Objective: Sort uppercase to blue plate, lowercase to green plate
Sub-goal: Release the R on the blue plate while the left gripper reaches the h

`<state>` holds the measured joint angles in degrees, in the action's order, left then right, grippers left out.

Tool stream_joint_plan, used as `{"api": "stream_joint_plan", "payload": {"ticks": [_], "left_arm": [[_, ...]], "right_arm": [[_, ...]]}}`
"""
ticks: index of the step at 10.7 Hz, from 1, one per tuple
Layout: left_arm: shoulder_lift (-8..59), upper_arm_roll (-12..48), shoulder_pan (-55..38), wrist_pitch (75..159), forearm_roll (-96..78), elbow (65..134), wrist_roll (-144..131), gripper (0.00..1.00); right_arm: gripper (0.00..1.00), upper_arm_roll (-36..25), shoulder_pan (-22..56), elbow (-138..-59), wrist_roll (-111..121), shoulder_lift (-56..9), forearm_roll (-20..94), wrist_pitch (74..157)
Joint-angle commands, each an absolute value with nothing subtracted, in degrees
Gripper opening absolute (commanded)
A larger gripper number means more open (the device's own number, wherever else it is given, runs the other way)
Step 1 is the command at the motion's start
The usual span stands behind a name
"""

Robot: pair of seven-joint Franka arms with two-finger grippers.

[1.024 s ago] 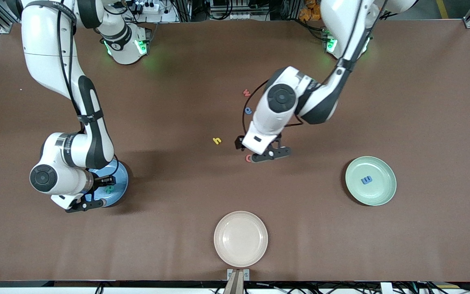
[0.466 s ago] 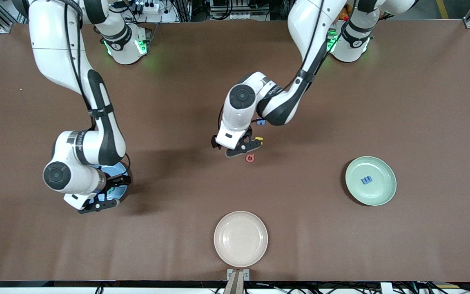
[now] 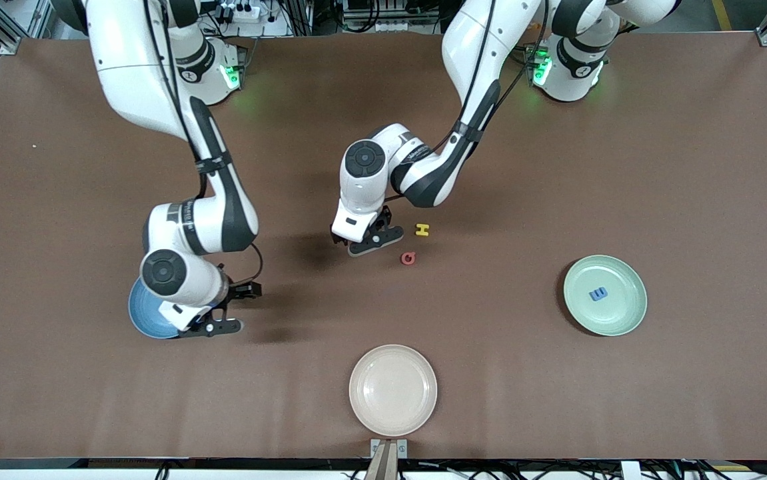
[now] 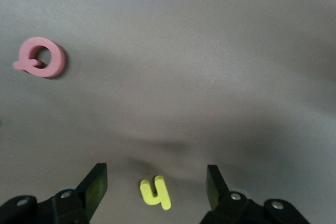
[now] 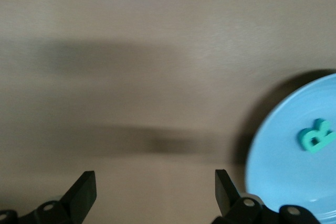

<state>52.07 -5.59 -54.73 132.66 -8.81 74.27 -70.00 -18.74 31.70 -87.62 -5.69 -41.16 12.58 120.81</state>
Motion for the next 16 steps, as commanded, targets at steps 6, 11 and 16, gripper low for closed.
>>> {"api": "stream_joint_plan", "payload": {"ticks": [6,11,16], "left_arm": [[55.02,-6.24,-56.86,128.85,-11.07,70.4,-74.62,0.7],[55.72,-6.24,-57.04,126.91,-11.16,70.4,-75.15,0.64],[56.6,-6.24,-57.04,127.44,-11.16,69.87,-74.88,0.56]], "right_arm": [[1.0,-18.72,25.41,-84.73,1.83,-41.31,13.27,120.59],[1.0,-18.72,24.52,-84.64,3.52,-41.22,13.45,120.5],[1.0,-18.72,24.43,-84.73,3.69,-41.31,13.45,120.5]]}}
